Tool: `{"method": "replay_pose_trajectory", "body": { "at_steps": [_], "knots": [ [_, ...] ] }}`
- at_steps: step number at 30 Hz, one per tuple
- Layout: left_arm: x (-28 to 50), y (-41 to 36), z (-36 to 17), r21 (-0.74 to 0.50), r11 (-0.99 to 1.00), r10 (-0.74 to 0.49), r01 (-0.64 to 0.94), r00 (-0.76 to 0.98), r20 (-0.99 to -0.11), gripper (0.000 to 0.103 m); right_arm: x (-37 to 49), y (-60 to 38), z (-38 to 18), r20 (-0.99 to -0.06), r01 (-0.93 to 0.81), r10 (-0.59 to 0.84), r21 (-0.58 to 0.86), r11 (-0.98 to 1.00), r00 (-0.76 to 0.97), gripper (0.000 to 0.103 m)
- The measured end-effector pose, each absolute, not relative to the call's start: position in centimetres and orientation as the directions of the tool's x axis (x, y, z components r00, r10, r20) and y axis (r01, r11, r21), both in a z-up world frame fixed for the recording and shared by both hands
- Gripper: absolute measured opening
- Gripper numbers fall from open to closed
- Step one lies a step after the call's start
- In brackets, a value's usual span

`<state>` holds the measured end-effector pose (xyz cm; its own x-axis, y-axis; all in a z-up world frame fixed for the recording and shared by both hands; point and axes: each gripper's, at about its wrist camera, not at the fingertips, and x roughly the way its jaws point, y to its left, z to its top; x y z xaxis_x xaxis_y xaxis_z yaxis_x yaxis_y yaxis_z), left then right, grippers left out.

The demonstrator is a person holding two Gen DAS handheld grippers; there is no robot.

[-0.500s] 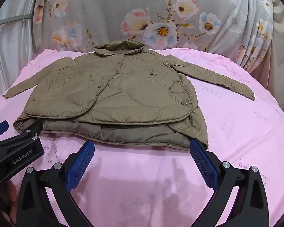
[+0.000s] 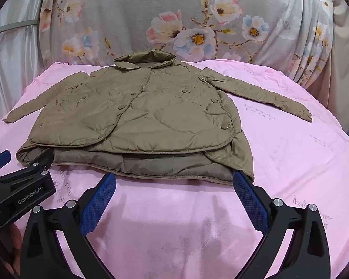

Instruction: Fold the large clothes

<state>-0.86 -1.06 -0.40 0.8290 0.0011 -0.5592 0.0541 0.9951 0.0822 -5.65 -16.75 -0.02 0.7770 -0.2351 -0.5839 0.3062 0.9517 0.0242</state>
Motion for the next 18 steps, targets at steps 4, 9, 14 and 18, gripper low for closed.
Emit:
{"method": "replay_pose_trajectory", "body": {
  "at_steps": [4,9,14,18],
  "knots": [
    [0.0,-0.4,-0.3,0.09,0.994,0.005,0.056,0.822,-0.569,0.098,-5.6,-16.8,-0.1,-0.586,0.304,-0.234,0.023,0.952,0.776,0.098],
    [0.0,-0.6,-0.4,0.091,0.994,0.006,0.055,0.822,-0.569,0.098,-5.7,-16.8,-0.2,-0.585,0.305,-0.234,0.025,0.952,0.777,0.098],
    [-0.1,-1.0,-0.6,0.092,0.994,0.007,0.055,0.822,-0.569,0.098,-5.5,-16.7,-0.4,-0.585,0.306,-0.233,0.027,0.952,0.776,0.098],
    [-0.1,-0.5,-0.6,0.088,0.995,0.005,0.055,0.821,-0.571,0.098,-5.5,-16.8,-0.2,-0.585,0.306,-0.235,0.024,0.952,0.776,0.098]
  ]
}}
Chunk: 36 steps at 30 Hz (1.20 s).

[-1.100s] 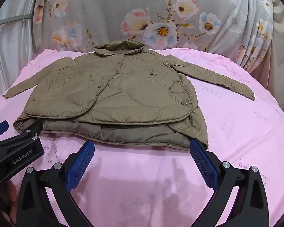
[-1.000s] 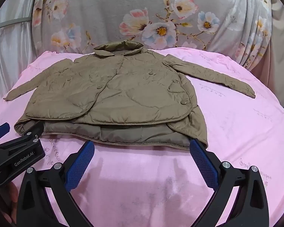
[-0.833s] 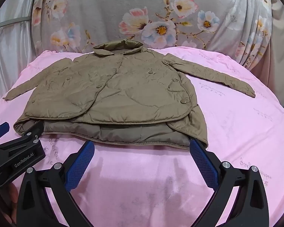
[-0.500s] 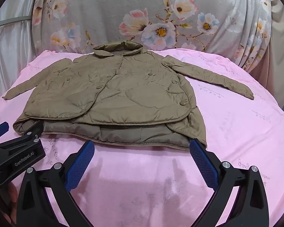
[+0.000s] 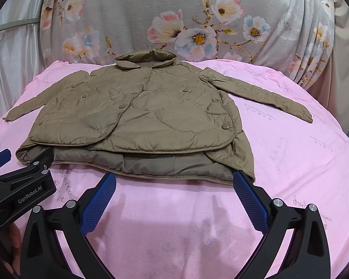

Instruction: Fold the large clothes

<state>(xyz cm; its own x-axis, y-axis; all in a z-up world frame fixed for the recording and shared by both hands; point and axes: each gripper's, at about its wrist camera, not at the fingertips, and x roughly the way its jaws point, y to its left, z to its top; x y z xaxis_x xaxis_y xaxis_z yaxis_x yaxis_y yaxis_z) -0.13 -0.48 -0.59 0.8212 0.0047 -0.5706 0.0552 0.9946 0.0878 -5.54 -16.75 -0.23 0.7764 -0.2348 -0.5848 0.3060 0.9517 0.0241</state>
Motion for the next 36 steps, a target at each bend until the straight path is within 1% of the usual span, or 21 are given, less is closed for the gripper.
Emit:
{"method": "replay_pose_trajectory", "body": {
  "at_steps": [36],
  "knots": [
    [-0.07,-0.37,-0.36,0.085,0.995,0.003,0.056,0.821,-0.571,0.098,-5.63,-16.77,-0.16,-0.586,0.305,-0.235,0.022,0.952,0.776,0.098]
  ]
}}
